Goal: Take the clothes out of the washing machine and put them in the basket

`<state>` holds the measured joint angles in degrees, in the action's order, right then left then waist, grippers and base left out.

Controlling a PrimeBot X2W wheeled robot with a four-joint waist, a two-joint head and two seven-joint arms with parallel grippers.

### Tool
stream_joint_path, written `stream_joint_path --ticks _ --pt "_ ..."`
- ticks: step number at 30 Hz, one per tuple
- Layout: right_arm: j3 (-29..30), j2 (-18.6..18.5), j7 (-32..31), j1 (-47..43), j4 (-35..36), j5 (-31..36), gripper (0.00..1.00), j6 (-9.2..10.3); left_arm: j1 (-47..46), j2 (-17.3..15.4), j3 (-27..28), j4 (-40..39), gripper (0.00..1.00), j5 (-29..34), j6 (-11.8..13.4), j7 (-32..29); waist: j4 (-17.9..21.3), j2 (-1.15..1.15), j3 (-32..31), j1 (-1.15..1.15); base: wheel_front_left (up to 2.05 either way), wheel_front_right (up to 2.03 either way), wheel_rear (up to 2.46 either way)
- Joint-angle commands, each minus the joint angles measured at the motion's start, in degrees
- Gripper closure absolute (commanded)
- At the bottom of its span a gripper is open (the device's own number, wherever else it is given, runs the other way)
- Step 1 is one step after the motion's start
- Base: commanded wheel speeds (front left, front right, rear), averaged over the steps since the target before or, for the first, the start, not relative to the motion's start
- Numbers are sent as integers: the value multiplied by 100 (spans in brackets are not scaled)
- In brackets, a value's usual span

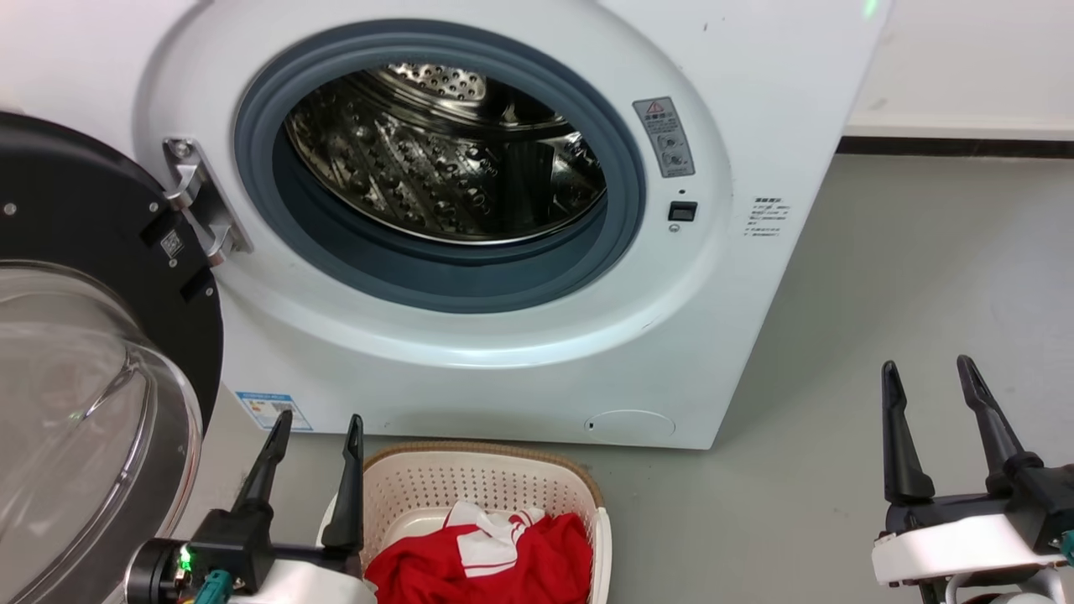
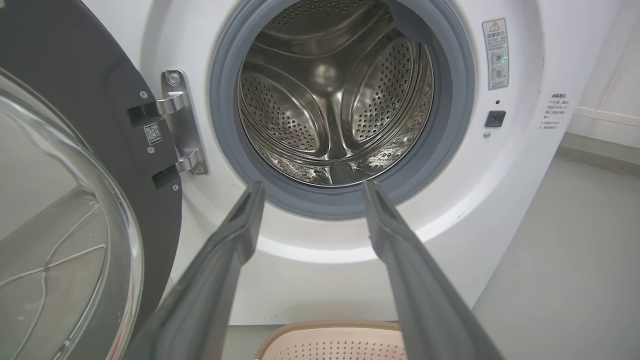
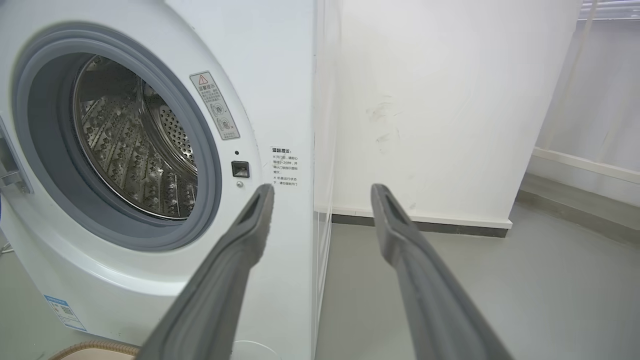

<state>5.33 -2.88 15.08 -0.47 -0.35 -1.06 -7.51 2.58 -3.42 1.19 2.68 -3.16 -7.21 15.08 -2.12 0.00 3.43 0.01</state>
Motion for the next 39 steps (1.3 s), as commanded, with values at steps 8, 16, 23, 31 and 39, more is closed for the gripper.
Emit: stream_joint_path --ticks 8,16,23,31,39 --pt "-25 -2 13 -216 -9 -65 0 5 298 24 -27 47 0 129 -5 13 178 0 -320 -1 0 0 0" --pt "-79 0 13 -271 -11 -56 0 4 297 38 -145 59 0 228 48 13 186 0 -394 -1 0 0 0" --pt "-123 0 13 -304 1 7 0 5 322 42 -235 95 0 290 119 13 145 0 -424 -1 0 0 0" --pt "-119 0 13 -296 -12 46 0 4 332 49 -116 11 0 237 291 13 107 0 -443 -1 0 0 0" --pt "-144 0 13 -334 -86 23 0 4 306 51 -76 -238 0 298 466 13 117 0 -430 -1 0 0 0"
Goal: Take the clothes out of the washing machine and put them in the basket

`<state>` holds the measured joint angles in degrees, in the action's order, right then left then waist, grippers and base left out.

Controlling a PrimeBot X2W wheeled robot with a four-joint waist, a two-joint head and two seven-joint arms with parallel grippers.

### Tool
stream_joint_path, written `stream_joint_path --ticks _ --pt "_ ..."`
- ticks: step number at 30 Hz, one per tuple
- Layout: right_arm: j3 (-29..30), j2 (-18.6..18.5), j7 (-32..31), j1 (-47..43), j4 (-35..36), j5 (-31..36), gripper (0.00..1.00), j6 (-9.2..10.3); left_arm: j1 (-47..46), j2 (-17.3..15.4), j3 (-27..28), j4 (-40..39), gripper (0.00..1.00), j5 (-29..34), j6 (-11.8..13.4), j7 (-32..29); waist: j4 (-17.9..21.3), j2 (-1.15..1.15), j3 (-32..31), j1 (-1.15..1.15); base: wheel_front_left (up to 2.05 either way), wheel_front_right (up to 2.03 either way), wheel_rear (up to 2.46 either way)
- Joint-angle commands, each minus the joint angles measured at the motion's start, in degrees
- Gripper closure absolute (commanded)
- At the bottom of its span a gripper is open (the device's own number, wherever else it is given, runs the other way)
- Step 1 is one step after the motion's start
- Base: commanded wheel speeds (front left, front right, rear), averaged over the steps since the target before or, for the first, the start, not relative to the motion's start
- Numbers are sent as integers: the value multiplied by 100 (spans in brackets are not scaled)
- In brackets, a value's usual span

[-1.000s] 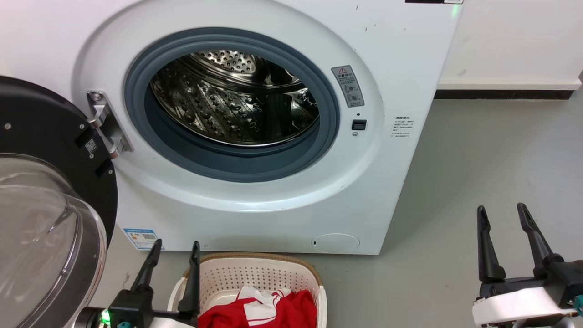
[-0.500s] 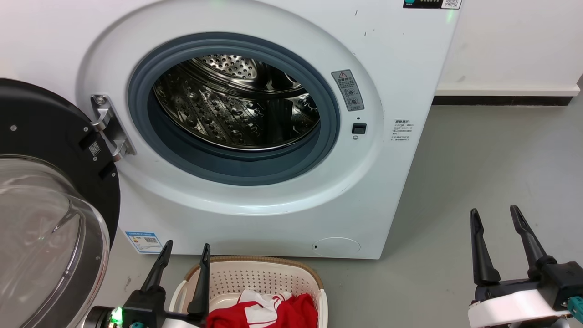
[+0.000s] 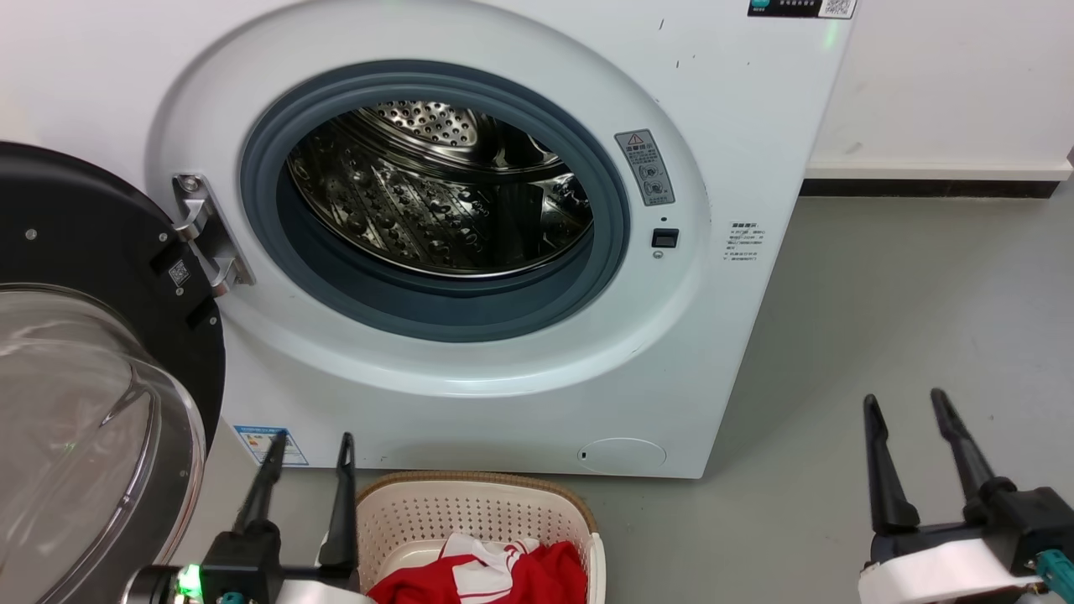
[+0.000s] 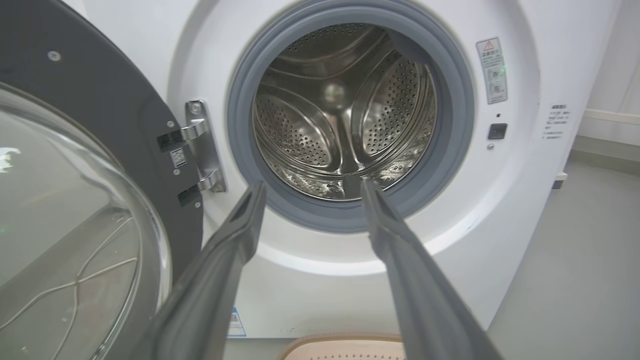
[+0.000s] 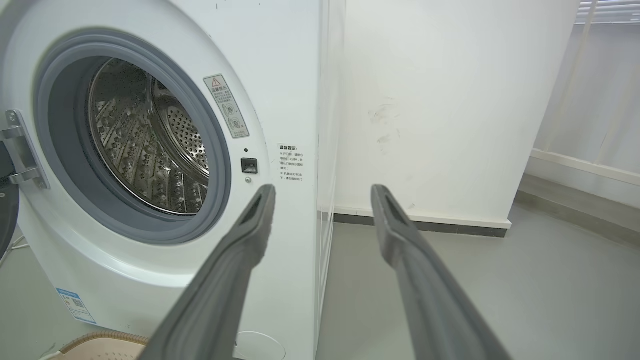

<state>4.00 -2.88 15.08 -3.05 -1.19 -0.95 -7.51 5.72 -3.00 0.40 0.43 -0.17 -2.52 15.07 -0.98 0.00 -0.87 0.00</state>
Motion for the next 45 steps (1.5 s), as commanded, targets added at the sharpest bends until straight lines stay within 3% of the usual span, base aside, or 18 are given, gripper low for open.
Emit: stream_joint_path --ticks 1,5,21,45 --pt "-1 2 0 -1 -21 -4 100 -1 1 1 2 20 100 -4 0 1 0 0 0 0 0 0 0" --pt "4 15 -42 -66 -221 -83 100 -1 42 6 11 235 100 -79 -4 -46 0 0 1 0 0 0 0" --pt "60 11 -514 172 -450 -2110 100 0 -249 7 150 481 100 -2119 -115 -521 13 0 15 0 0 0 0" --pt "122 5 -1041 434 -712 -4360 100 1 -572 8 300 756 100 -4392 -244 -1044 32 0 35 0 0 0 0"
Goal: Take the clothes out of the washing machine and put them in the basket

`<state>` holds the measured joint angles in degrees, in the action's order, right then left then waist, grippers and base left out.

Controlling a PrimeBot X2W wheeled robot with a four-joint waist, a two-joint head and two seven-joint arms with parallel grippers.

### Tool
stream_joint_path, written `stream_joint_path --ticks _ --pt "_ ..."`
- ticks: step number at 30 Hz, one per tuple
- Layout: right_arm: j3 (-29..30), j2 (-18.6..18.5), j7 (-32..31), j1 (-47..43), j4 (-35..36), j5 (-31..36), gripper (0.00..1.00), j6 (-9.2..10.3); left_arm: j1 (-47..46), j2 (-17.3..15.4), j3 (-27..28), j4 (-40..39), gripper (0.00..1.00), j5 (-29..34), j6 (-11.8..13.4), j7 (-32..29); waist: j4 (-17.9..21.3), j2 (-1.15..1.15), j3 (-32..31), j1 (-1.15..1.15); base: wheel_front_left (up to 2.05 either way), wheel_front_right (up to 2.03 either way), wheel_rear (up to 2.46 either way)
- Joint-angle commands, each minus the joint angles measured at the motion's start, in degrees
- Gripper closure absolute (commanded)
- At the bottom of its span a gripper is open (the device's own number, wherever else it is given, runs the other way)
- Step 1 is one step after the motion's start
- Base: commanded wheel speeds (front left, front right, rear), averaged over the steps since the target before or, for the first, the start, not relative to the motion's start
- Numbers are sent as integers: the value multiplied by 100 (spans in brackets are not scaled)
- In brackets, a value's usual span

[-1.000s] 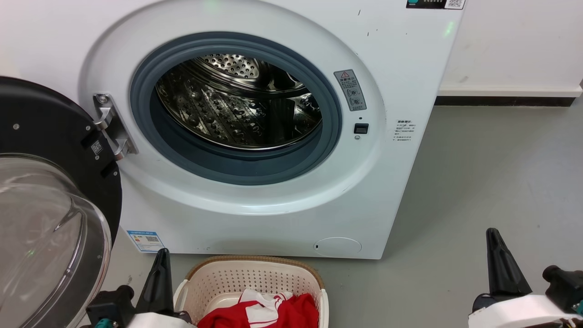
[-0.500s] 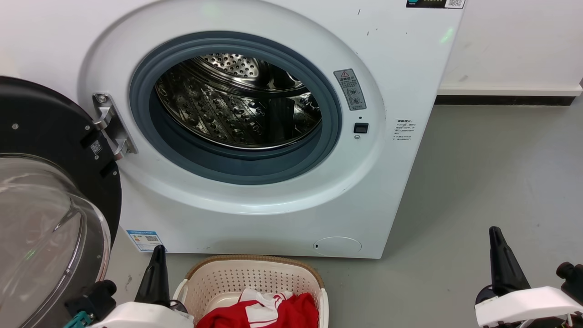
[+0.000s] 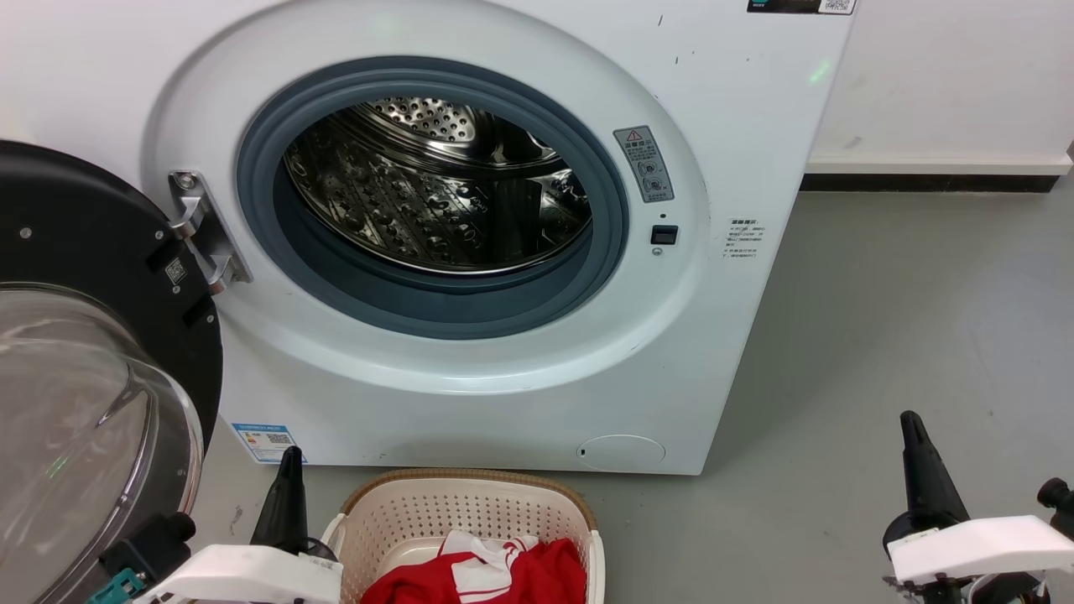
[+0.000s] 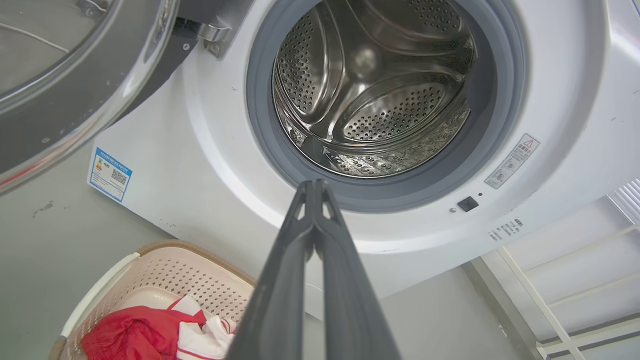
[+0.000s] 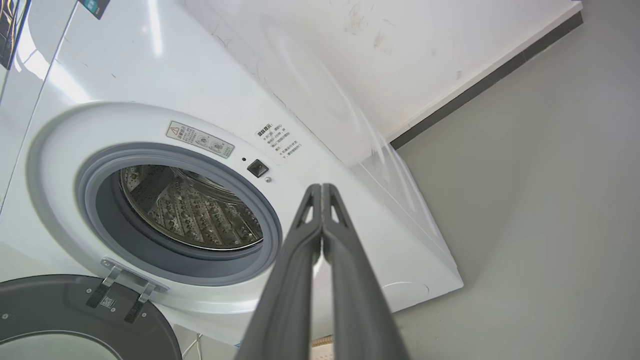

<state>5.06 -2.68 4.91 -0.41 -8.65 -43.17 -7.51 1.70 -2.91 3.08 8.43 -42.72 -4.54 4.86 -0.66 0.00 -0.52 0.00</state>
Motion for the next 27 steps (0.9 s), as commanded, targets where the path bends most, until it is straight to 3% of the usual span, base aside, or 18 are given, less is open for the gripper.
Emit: stream_joint_path --ticks 1,27 --pt "19 -16 -42 180 26 -219 100 1 -181 -1 38 -35 100 -219 -48 -43 1 0 1 0 0 0 0" --pt "71 -22 -486 385 -199 -2096 100 1 -441 1 168 204 100 -2104 -154 -482 22 0 23 0 0 0 0"
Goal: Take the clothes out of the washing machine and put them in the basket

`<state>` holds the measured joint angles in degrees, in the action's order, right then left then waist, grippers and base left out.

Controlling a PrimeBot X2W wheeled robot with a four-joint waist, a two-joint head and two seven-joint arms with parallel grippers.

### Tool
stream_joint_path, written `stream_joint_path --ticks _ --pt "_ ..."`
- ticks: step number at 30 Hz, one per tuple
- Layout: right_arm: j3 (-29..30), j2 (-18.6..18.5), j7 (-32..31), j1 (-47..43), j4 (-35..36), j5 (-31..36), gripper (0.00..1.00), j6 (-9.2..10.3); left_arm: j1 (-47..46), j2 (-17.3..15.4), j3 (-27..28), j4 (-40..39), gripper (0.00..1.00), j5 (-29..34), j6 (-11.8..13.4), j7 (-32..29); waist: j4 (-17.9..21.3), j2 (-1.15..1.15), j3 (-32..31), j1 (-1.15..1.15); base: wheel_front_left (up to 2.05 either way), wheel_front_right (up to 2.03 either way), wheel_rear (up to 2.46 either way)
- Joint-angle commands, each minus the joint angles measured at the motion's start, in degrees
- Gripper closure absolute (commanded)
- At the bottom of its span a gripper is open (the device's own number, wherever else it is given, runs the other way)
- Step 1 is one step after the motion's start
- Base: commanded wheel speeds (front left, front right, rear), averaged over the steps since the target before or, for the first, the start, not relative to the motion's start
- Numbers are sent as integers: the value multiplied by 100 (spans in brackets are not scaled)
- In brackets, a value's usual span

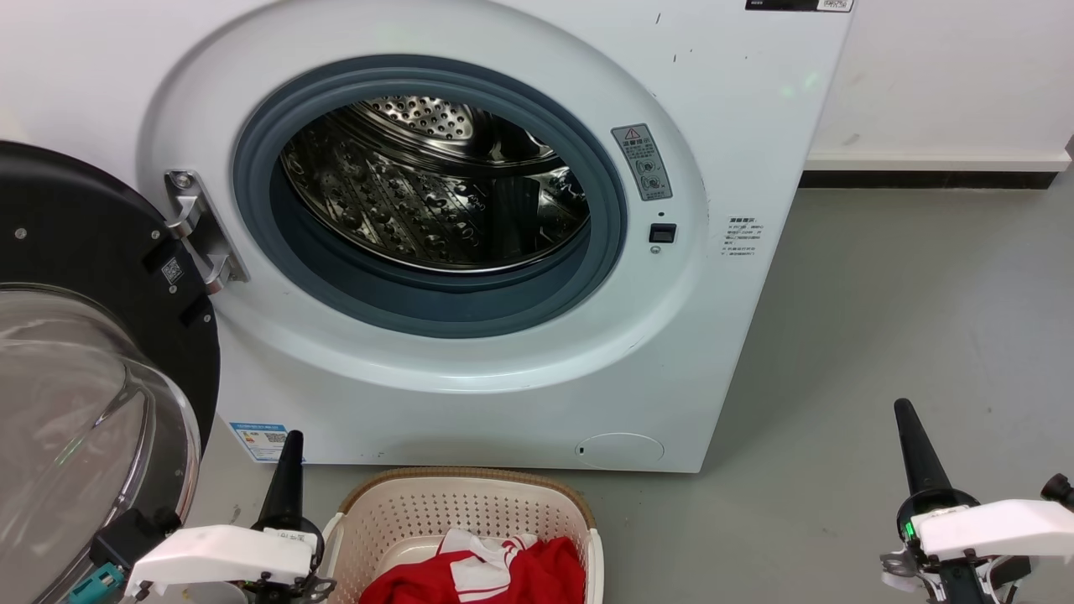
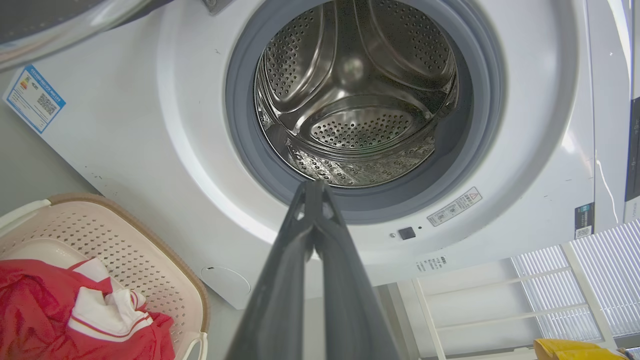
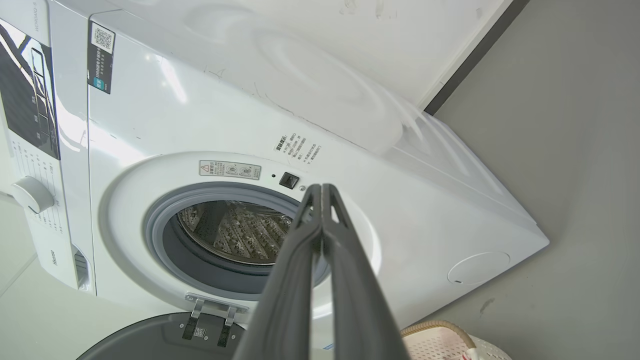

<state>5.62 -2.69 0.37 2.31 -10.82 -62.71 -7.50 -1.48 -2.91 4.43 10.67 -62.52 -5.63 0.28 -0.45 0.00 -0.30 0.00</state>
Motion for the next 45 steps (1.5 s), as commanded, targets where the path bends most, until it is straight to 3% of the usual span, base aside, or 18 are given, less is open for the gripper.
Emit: stream_joint_path --ticks 1,45 --pt "17 -21 -45 122 12 -201 100 0 -136 1 37 -14 100 -186 -50 -43 1 0 1 0 0 0 0" --pt "79 -29 -590 391 -272 -2478 100 1 -447 5 190 286 100 -2484 -174 -576 35 0 37 0 0 0 0"
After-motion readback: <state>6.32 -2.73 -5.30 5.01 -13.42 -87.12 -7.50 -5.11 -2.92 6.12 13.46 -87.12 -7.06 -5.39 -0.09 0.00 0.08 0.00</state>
